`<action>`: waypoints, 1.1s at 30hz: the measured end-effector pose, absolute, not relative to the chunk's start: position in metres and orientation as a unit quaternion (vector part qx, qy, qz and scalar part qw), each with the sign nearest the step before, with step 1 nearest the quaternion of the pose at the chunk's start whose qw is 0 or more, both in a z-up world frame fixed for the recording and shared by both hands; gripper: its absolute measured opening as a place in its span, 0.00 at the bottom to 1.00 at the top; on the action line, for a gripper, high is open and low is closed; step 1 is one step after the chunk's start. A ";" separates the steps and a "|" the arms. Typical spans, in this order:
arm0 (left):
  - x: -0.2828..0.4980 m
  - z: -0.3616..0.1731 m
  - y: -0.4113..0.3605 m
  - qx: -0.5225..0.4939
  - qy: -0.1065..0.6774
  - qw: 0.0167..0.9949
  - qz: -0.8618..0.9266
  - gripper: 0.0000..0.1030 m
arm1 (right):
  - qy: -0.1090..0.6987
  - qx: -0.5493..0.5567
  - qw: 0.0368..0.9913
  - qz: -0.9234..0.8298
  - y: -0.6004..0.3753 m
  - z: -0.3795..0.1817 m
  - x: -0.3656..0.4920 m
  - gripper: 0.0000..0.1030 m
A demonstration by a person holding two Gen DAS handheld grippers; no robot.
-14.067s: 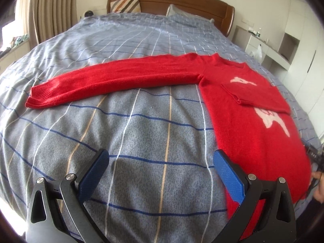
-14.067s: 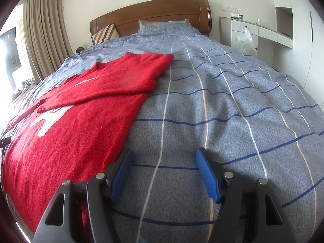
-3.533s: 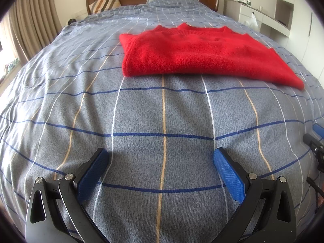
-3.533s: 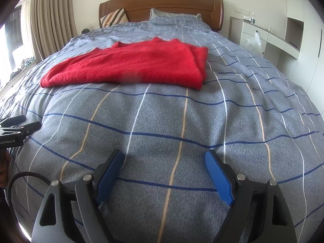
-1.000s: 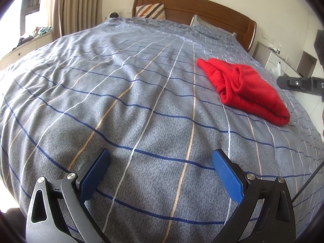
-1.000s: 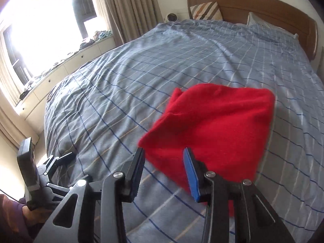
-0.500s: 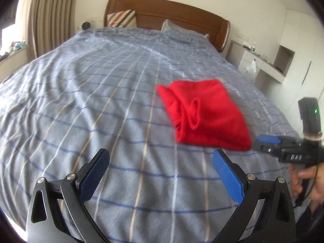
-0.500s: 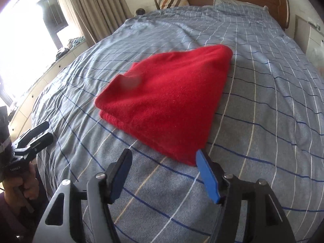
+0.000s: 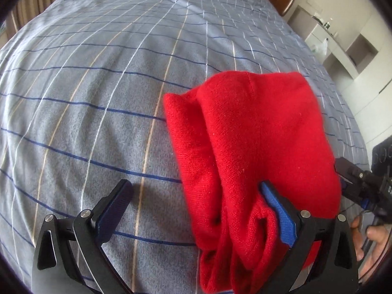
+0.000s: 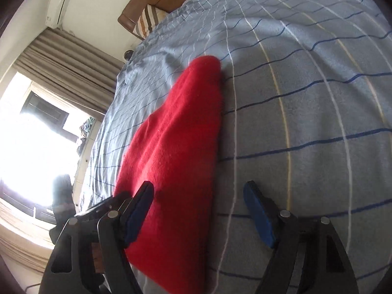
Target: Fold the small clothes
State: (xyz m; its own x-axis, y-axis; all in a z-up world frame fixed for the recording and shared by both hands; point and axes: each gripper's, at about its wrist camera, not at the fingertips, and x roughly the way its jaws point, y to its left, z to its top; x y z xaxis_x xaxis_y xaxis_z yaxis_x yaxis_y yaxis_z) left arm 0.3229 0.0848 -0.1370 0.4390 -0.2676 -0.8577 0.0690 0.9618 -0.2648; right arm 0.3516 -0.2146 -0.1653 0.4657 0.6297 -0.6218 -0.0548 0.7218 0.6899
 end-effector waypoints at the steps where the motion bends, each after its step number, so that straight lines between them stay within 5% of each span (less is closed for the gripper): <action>1: 0.323 -0.139 0.085 -0.100 0.522 0.841 -0.104 1.00 | 0.469 0.323 0.791 0.224 -0.210 -0.169 0.359 0.72; 2: 0.323 -0.139 0.084 -0.104 0.520 0.840 -0.111 0.97 | 0.469 0.329 0.788 0.226 -0.203 -0.171 0.365 0.70; 3: 0.323 -0.138 0.082 -0.106 0.516 0.841 -0.122 0.92 | 0.471 0.313 0.794 0.221 -0.193 -0.170 0.369 0.55; 4: 0.323 -0.138 0.079 -0.107 0.511 0.841 -0.140 0.61 | 0.477 0.268 0.810 0.211 -0.179 -0.165 0.372 0.38; 5: 0.324 -0.138 0.075 -0.116 0.511 0.835 -0.167 0.26 | 0.481 0.198 0.833 0.188 -0.163 -0.157 0.371 0.35; 10: 0.311 -0.103 0.067 -0.091 0.463 0.863 -0.179 0.20 | 0.400 -0.045 0.902 0.158 -0.102 -0.105 0.339 0.28; 16: 0.302 -0.033 0.071 -0.115 0.390 0.887 -0.219 0.22 | 0.322 -0.055 0.932 0.159 -0.115 -0.035 0.320 0.28; 18: 0.307 -0.037 0.065 -0.109 0.404 0.882 -0.216 0.34 | 0.337 -0.027 0.927 0.161 -0.130 -0.029 0.327 0.31; 20: 0.306 -0.056 0.061 -0.087 0.428 0.881 -0.182 0.62 | 0.371 0.004 0.915 0.157 -0.147 -0.040 0.335 0.44; 22: 0.293 -0.078 0.065 -0.053 0.440 0.886 -0.133 0.66 | 0.403 0.015 0.905 0.134 -0.167 -0.061 0.327 0.81; 23: 0.281 -0.087 0.069 -0.040 0.440 0.890 -0.118 0.67 | 0.411 0.012 0.903 0.121 -0.177 -0.072 0.319 0.86; 29: 0.183 -0.096 0.082 0.059 0.373 0.925 -0.042 0.97 | 0.419 -0.002 0.906 0.059 -0.227 -0.108 0.230 0.94; 33: 0.133 -0.086 0.072 0.091 0.355 0.930 -0.031 0.99 | 0.407 -0.023 0.912 0.050 -0.220 -0.102 0.175 0.99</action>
State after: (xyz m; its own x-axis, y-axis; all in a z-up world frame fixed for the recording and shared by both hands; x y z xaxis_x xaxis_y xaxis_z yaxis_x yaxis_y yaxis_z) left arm 0.1328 0.0717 -0.0864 0.7466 0.0071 -0.6653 0.1218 0.9816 0.1471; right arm 0.1749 -0.2196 -0.1021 0.6639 0.0716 -0.7444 -0.1092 0.9940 -0.0018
